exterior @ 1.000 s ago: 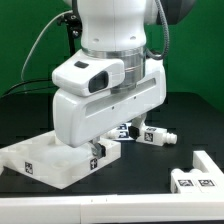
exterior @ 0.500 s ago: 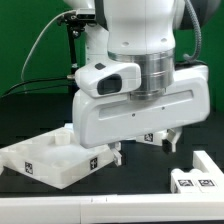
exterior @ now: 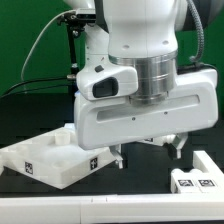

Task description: Assemble square table

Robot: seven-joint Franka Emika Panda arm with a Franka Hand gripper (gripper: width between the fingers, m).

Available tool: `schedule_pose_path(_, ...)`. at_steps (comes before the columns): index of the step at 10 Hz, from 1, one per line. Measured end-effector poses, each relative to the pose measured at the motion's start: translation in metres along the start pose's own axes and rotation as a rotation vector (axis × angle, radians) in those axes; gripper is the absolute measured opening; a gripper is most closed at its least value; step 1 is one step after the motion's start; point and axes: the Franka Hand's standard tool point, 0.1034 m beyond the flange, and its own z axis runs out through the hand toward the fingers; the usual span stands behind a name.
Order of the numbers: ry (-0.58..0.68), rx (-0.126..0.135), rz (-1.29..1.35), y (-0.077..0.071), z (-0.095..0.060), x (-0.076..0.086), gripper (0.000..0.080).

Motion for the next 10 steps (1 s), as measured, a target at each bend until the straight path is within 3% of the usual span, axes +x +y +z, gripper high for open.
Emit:
schedule_pose_path(2,0.023,-0.001,0.123,-0.010,0.007,0.020,0.0649)
schedule_pose_path(6,0.028,-0.002,0.123,-0.009,0.011,0.020,0.0649)
schedule_pose_path(10,0.030,-0.003,0.146,-0.016,0.027,0.016,0.0649)
